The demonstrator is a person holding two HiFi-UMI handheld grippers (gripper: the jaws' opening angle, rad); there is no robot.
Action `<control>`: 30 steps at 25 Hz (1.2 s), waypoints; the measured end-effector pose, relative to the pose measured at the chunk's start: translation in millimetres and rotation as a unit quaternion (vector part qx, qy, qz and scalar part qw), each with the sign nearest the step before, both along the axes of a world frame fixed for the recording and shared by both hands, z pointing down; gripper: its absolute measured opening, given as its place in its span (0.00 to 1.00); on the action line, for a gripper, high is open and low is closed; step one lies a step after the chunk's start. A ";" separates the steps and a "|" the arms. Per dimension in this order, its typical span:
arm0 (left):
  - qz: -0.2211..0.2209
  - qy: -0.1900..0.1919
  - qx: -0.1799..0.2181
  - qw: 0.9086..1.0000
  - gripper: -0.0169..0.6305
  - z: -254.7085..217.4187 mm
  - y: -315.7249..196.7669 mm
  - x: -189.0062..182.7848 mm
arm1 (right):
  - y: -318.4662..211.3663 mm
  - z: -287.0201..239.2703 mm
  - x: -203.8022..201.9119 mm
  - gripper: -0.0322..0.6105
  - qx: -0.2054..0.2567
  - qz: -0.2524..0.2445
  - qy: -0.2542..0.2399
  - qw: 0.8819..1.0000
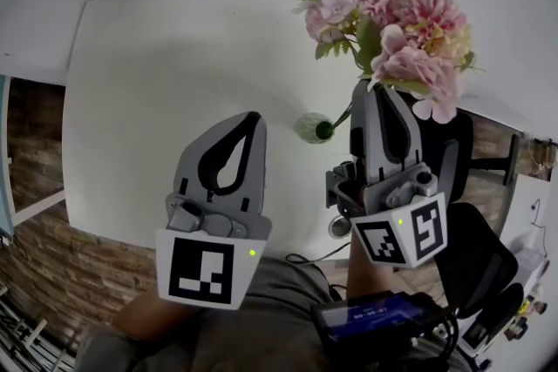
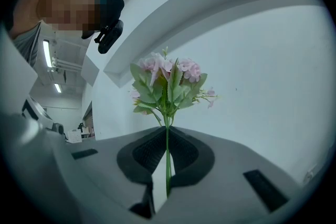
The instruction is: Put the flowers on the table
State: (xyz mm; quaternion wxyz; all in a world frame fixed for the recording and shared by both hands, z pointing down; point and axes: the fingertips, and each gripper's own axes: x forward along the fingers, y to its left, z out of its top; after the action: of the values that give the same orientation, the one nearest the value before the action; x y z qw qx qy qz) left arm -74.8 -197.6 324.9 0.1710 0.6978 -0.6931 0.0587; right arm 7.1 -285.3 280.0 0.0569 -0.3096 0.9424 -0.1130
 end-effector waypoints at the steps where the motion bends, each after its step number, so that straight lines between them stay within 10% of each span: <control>1: 0.002 0.000 -0.001 1.000 0.04 -1.1 -1.1 -0.3 | -0.4 -0.1 0.5 0.07 0.000 0.002 0.002 1.000; 30: 0.020 0.000 -0.013 1.000 0.04 -1.1 -6.2 -3.9 | -3.9 3.1 -1.1 0.08 0.015 0.009 0.000 1.000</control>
State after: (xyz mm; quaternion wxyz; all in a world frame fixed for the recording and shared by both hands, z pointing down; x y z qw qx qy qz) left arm -78.6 -203.8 323.7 0.1790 0.7093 -0.6781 0.0714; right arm 5.9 -289.2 283.1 0.0622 -0.3173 0.9412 -0.0984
